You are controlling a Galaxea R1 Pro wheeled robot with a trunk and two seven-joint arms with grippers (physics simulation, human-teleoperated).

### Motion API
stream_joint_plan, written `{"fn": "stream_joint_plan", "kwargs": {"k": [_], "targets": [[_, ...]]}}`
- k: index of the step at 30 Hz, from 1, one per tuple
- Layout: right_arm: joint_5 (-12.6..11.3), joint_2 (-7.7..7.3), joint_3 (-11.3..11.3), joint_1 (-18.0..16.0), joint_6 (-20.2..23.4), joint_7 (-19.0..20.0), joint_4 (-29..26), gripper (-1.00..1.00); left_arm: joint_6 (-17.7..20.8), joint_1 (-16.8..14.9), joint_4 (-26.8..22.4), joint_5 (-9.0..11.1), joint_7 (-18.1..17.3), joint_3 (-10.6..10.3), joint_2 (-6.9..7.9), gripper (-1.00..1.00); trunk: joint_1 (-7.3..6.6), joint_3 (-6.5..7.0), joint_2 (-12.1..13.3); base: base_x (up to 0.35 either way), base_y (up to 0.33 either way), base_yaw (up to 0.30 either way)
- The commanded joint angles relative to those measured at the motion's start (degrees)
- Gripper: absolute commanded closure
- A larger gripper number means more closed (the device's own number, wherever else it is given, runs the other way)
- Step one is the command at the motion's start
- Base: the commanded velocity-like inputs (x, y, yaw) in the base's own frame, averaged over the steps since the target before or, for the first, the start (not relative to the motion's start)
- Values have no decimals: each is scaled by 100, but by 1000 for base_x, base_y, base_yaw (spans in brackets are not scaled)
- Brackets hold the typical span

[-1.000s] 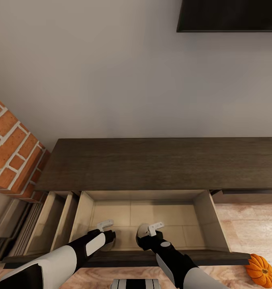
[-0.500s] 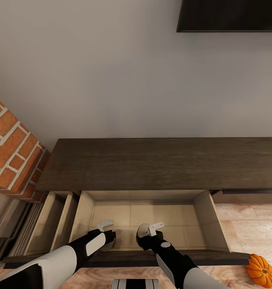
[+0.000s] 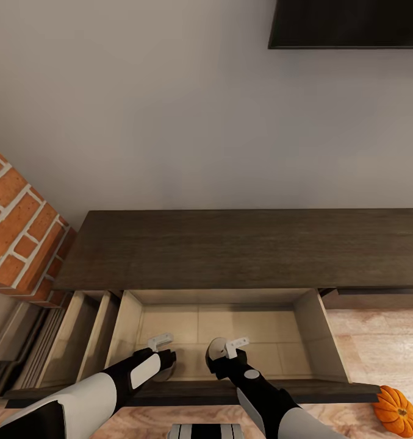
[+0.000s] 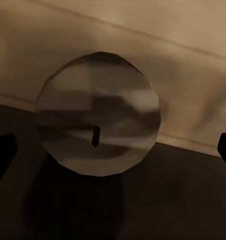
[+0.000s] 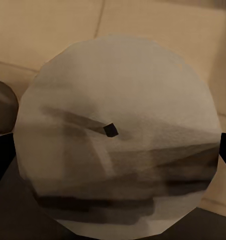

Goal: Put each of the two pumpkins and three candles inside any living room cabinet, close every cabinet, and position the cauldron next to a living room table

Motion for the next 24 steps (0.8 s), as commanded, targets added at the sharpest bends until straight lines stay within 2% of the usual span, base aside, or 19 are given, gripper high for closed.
{"fn": "stream_joint_plan", "kwargs": {"k": [1,17,19,24], "targets": [[-10,0,4,4,-3,5,192,100,0,0,-2,-2,0,0,-1,-100,0,-1,0,0,0,0],[-15,-7,4,4,-7,12,184,100,-10,0,-5,-13,-4,0,-8,-100,0,-28,0,0,0,0],[-12,-7,4,4,-7,13,181,100,-35,0,-5,-14,-4,0,-8,-100,44,-64,-80,0,0,0],[-10,-7,8,4,-7,14,174,100,-85,0,-5,-15,-4,0,-8,-100,44,-65,-80,0,0,0]]}}
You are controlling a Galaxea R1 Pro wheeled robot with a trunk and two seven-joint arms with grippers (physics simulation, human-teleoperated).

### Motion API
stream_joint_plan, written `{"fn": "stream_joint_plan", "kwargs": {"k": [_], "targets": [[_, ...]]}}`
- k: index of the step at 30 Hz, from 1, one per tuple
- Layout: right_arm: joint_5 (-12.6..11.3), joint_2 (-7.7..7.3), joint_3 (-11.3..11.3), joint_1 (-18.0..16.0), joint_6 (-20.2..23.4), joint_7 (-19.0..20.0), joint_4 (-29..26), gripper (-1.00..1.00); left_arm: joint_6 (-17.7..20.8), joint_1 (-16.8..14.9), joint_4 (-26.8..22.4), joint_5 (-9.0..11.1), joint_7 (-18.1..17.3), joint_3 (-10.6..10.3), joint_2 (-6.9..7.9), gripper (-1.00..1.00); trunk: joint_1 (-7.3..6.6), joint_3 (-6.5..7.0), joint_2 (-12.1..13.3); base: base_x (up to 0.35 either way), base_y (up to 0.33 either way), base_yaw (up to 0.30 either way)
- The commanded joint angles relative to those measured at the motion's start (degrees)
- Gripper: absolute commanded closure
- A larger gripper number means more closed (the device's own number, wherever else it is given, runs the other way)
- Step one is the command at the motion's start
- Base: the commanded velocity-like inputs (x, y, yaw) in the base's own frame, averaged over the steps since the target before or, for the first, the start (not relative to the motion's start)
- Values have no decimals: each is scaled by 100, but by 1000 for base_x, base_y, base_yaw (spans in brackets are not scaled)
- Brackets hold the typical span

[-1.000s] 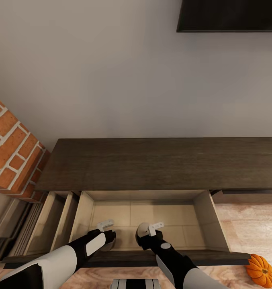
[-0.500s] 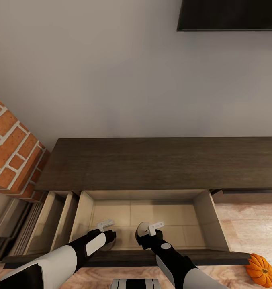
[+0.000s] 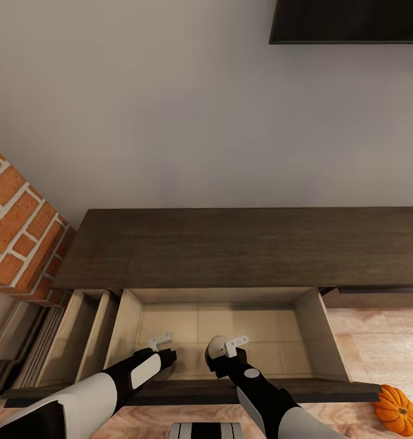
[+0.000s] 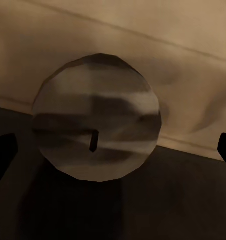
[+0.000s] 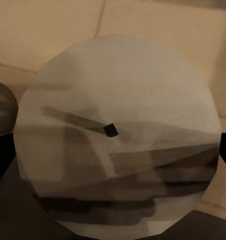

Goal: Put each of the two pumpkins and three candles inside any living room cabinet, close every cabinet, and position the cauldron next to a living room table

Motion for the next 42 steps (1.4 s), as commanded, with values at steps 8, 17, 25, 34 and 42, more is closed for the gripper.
{"fn": "stream_joint_plan", "kwargs": {"k": [8,17,25,34,42], "targets": [[-10,0,8,5,0,5,215,100,-3,0,0,0,0,0,0,-100,66,-55,-120,0,0,0],[-10,1,8,5,0,5,214,100,-3,0,0,0,0,0,0,-100,110,-91,-200,0,0,0],[-10,8,8,5,0,5,212,100,-3,0,-8,0,0,0,0,-100,154,-127,-281,0,0,0],[-14,8,8,5,3,5,225,100,-3,0,-7,0,0,0,0,-100,198,-162,-361,0,0,0],[-33,24,-10,-2,33,-11,-143,100,-101,-27,-103,25,-51,99,-5,-100,198,-162,-360,0,0,0]]}}
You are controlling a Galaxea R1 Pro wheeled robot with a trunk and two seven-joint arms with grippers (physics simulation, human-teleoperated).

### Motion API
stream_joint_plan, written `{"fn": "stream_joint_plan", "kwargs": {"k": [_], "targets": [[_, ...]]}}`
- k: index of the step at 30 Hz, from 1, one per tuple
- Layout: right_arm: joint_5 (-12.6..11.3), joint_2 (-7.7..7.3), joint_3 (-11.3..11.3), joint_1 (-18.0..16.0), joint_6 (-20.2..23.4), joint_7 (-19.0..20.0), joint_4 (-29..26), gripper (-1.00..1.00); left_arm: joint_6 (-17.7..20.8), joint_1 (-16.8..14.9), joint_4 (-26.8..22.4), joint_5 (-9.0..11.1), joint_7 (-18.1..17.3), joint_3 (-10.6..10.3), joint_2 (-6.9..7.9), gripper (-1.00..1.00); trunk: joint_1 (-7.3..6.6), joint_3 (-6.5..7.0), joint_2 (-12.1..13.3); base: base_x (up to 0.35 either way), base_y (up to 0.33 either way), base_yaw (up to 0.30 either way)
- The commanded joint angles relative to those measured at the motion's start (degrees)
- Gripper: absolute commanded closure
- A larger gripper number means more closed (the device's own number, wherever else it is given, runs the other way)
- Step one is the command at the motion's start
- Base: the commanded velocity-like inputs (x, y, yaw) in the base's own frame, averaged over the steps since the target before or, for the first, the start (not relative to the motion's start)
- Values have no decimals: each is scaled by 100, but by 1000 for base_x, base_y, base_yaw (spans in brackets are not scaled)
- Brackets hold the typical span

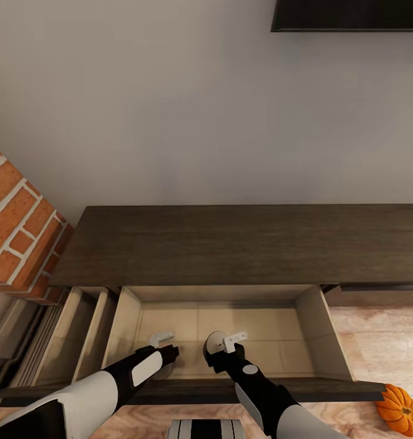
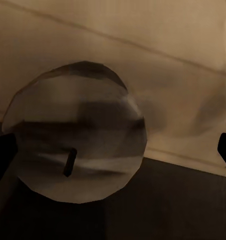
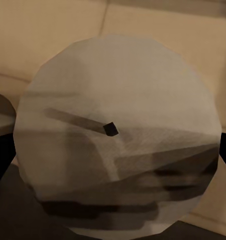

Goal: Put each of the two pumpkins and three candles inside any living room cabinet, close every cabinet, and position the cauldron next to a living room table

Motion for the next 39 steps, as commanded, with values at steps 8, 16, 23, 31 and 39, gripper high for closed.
{"fn": "stream_joint_plan", "kwargs": {"k": [8,16,23,31,39], "targets": [[-7,1,0,15,19,9,21,100,-124,-9,-165,-18,33,168,62,-100,0,-1,0,0,0,0],[-13,1,6,12,27,-23,16,100,-48,-18,-420,-32,79,429,287,-100,0,-1,0,0,0,0],[-21,1,12,13,165,-26,-6,100,-6,-10,-640,6,171,655,512,-100,0,-1,0,0,0,0],[-20,1,17,12,584,-34,176,100,0,-9,-4650,18,174,1378,1557,-100,0,-1,0,0,0,0],[2,1,13,13,863,-34,127,100,0,-9,-4721,20,174,1414,1554,-100,0,-1,0,0,0,0]]}}
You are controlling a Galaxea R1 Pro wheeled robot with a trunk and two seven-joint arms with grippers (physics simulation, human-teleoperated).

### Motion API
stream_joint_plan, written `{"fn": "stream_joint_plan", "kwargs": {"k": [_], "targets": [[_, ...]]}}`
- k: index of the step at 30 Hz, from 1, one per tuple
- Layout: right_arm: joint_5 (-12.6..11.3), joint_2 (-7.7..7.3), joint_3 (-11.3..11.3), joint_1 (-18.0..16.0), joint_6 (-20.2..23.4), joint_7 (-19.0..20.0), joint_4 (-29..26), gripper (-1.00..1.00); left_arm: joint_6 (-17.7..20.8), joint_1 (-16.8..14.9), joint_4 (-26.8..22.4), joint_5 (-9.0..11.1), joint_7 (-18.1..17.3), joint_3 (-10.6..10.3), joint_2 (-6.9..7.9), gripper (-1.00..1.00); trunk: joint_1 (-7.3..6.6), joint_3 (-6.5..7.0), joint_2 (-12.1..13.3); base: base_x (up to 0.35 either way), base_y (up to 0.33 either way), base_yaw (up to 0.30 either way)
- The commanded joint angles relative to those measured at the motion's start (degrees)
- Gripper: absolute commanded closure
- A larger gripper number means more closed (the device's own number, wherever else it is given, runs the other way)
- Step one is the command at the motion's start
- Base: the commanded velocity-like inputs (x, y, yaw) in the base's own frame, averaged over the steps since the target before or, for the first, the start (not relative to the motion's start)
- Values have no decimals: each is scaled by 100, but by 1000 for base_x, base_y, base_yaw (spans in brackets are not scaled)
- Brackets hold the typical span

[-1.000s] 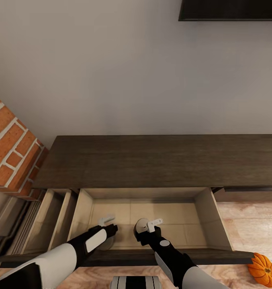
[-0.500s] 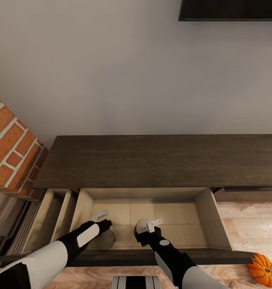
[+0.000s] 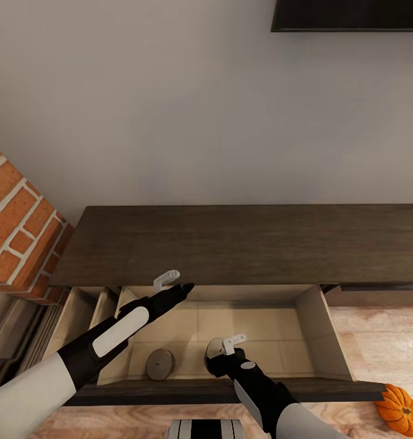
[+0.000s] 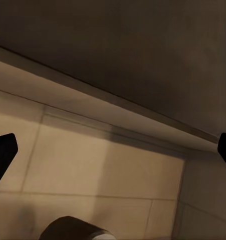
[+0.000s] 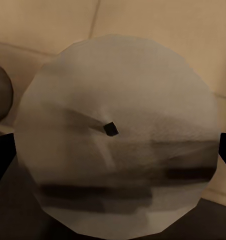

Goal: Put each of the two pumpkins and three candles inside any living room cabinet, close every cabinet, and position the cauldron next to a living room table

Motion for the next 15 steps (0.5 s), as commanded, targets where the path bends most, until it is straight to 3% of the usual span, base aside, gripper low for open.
{"fn": "stream_joint_plan", "kwargs": {"k": [1,7,8,15], "targets": [[-20,1,4,13,13,3,307,100,0,0,-1,0,1,4,-1,-100,0,-1,0,0,0,0],[-19,1,-3,12,19,6,306,100,0,0,-2,0,-1,8,-2,-100,0,-1,0,0,0,0],[-19,1,-4,12,19,4,306,-100,0,0,-2,0,0,8,-2,-100,0,-1,0,0,0,0],[-13,1,-8,12,19,11,297,-100,0,0,-2,0,1,14,-2,-100,0,-1,0,0,0,0]]}}
